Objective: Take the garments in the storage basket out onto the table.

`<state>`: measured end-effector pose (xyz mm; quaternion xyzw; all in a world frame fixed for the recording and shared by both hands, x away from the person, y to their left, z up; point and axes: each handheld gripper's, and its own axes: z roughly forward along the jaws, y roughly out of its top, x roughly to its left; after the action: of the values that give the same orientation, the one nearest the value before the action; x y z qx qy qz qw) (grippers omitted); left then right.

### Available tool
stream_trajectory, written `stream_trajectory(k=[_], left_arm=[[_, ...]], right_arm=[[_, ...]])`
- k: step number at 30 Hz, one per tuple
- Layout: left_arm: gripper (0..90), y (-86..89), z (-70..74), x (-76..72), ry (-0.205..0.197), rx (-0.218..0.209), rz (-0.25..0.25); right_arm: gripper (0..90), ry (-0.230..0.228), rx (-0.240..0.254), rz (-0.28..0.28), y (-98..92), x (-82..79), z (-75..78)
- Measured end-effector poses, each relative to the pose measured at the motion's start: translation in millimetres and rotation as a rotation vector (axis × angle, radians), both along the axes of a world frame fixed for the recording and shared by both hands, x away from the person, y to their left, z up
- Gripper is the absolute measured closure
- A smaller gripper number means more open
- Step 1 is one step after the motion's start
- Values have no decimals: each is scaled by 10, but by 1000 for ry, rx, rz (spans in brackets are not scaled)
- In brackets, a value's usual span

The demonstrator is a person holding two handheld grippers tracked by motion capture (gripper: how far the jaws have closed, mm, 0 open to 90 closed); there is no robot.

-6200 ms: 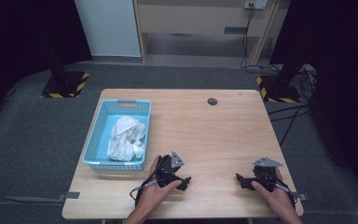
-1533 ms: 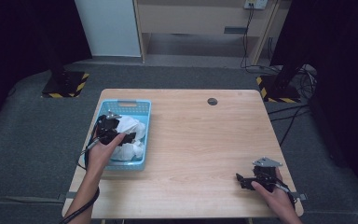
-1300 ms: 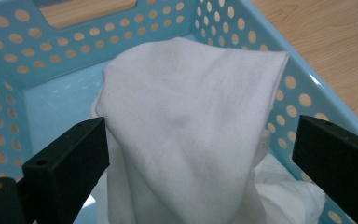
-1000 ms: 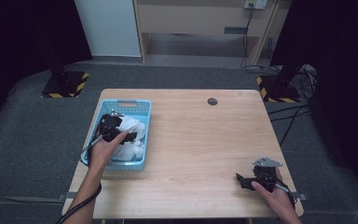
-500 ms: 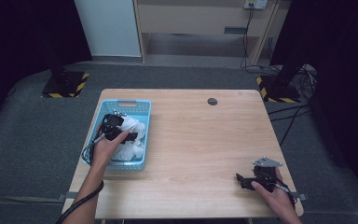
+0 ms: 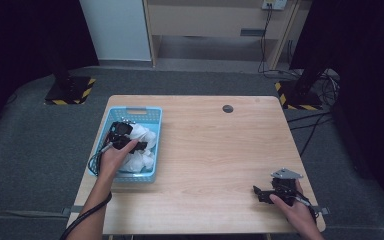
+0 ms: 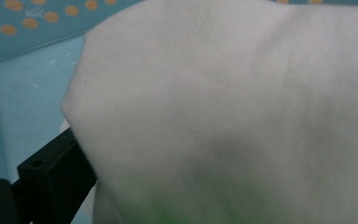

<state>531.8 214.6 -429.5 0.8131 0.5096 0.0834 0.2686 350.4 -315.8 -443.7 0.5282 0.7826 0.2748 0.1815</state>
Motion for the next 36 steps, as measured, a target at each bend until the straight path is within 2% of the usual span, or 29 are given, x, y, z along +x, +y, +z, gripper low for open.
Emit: stream_trajectory(k=[4,30,36], left_arm=[[9,6,-38,11,15,3,13],[20,-59,-38,68,19,39,1],[90,-69,-49,71,21,54,3]], right_arm=[[4,0,0,0,0,0,0],[4,0,0,0,0,0,0],[4,0,0,0,0,0,0]])
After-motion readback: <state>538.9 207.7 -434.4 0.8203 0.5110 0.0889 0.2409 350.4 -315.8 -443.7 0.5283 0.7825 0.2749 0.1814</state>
